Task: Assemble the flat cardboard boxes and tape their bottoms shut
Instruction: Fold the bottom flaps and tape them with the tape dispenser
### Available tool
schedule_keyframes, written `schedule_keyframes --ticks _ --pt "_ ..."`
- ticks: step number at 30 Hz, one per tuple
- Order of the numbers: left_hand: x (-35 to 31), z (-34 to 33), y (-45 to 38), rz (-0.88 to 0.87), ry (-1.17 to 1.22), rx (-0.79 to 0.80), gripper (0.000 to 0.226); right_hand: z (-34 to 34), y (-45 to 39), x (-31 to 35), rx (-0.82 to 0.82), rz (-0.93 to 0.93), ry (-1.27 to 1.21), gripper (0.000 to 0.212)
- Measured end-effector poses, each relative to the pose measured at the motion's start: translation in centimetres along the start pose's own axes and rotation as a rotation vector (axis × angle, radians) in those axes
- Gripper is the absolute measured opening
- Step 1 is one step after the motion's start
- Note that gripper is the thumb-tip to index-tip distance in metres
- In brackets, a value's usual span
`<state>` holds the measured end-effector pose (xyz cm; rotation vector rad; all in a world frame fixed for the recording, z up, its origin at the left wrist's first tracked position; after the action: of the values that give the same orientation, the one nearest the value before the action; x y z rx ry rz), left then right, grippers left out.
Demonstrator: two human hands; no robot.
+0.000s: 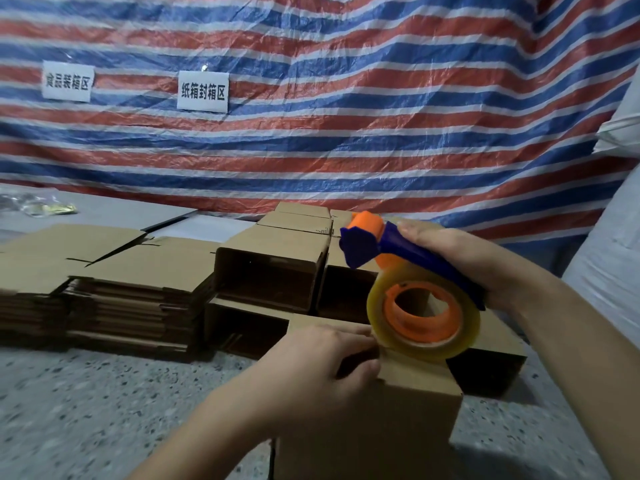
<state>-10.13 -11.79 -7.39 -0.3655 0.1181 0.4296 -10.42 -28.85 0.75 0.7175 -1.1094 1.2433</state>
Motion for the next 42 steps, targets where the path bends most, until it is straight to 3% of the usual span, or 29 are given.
schedule_keyframes --ticks 2,4,6,9,12,20,24,27,35,42 --pt "0.9 0.5 0.3 0.075 0.185 -0.084 0.027 -0.5 -0.5 -0.3 -0.002 -0.025 0.049 0.076" --pt "2.3 1.6 1.0 0.200 0.475 -0.272 0.019 -0.5 -0.8 -0.4 -0.024 -0.045 0.056 0.089" --pt "4.3 2.5 1.5 0.375 0.776 -0.449 0.027 -0.4 -0.9 -0.5 -0.032 -0.050 0.059 0.097" --pt "6.8 3.1 0.4 0.642 1.028 -0.485 0.046 -0.6 -0.9 -0.4 -0.023 -0.047 0.083 0.095" --pt "7.4 4.2 -1.4 0.731 1.033 -0.406 0.053 -1.1 -1.0 -0.1 0.004 -0.043 0.127 0.097" --pt "6.1 3.8 -2.7 0.694 1.227 -0.259 0.023 -1.7 -0.8 0.3 0.021 -0.029 0.148 0.093" --pt "6.1 3.2 -2.4 0.684 1.223 -0.235 0.018 -2.1 -0.6 0.3 0.044 -0.036 0.100 0.087" --pt "6.4 2.6 -1.9 0.713 1.218 -0.228 0.022 -2.0 -0.7 0.4 0.036 -0.029 0.145 0.099" --pt "6.9 1.3 -0.2 0.800 1.131 -0.512 0.013 -1.8 -1.6 0.1 0.058 -0.084 0.197 0.112" --pt "7.3 1.1 0.3 0.830 1.036 -0.640 0.026 -1.7 -1.3 0.3 0.173 -0.167 0.286 0.079"
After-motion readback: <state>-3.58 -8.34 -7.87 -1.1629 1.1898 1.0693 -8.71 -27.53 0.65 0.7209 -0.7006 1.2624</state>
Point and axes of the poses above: each hand's wrist, its own y-axis away from the middle knuckle, its own z-axis out of the back of the hand, x = y × z, the point moved 8 cm from there along -y, towards the middle knuckle, and after that the axes turned 13 degrees about -y, right-handed, at the moved point
